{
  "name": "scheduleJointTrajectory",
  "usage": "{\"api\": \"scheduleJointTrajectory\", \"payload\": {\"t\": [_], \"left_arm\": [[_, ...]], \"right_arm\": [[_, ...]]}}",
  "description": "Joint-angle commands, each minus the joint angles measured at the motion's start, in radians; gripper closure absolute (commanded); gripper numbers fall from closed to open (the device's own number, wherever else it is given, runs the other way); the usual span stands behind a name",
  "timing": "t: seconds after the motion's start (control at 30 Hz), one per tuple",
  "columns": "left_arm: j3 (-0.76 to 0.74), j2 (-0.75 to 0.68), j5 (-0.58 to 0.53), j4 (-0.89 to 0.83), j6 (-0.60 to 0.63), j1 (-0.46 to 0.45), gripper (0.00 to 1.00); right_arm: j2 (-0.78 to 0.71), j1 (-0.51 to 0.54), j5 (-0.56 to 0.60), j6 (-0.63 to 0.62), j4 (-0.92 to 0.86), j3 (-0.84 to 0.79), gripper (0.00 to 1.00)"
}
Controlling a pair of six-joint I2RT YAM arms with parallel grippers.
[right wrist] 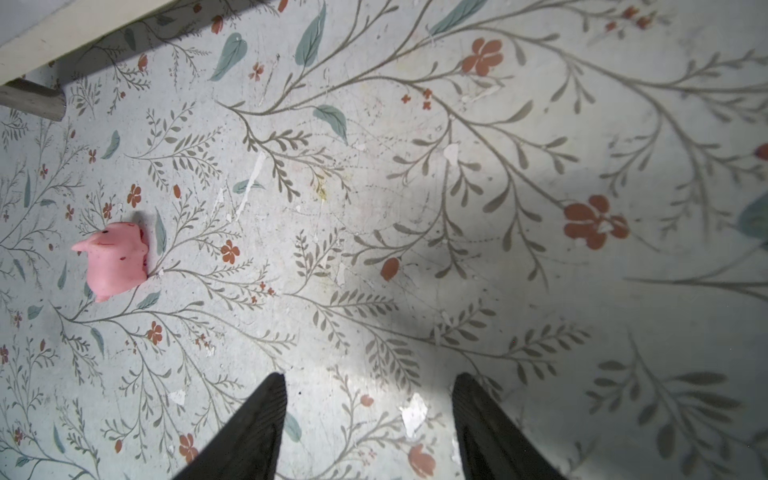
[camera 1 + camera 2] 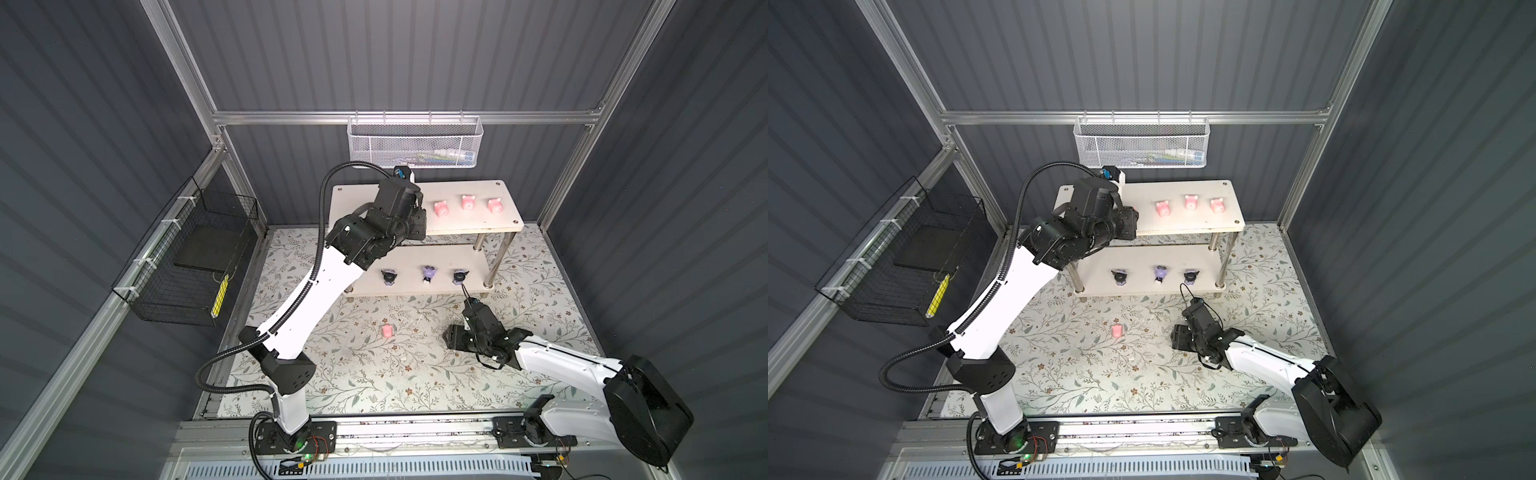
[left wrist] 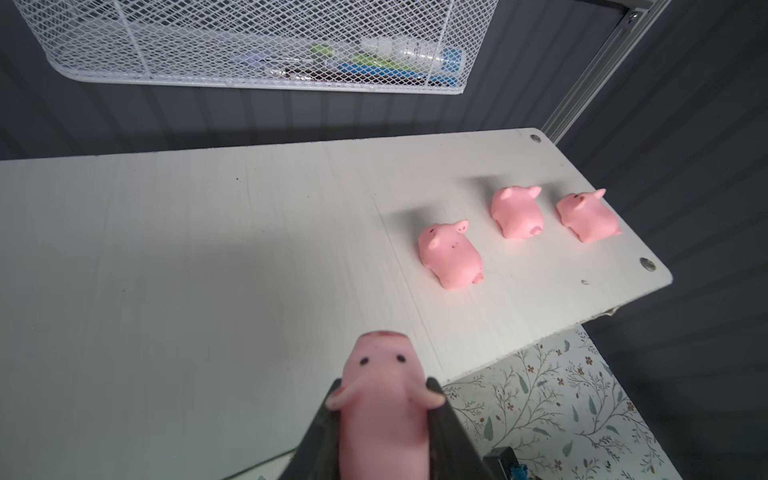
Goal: Place and organize the plastic toys onto the shelf
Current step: 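Carry the pink pig with the left gripper up over the top shelf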
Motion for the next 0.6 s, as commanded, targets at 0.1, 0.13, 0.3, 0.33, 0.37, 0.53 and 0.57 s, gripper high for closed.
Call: {"api": "scheduleJointTrajectory", "payload": {"t": [0.1,0.13,0.3,0.33,0.37,0.53,0.57], "left_arm": [[0.056,0.047,-0.031,-0.002,0.011,0.04,0.68],[0.056,0.055,-0.032,-0.001,0.008,0.047,0.68],[0.046,0.072,-0.03,0.024,-0.006,0.079,0.69],[0.045,0.076,-0.024,0.028,-0.011,0.087,0.68],[0.046,0.079,-0.017,0.031,-0.015,0.094,0.69],[0.076,0.119,0.012,0.022,-0.029,0.115,0.69],[0.079,0.124,0.016,0.022,-0.03,0.115,0.69]], "right_arm": [[0.027,-0.004,-0.021,-0.012,0.016,0.001,0.34],[0.029,-0.004,-0.022,-0.013,0.017,0.0,0.34],[0.039,-0.004,-0.026,-0.016,0.024,0.002,0.34],[0.04,-0.004,-0.029,-0.017,0.025,0.001,0.34],[0.044,-0.004,-0.03,-0.017,0.026,0.003,0.34],[0.059,-0.005,-0.032,-0.019,0.033,0.005,0.34],[0.059,-0.005,-0.032,-0.019,0.034,0.005,0.34]]}}
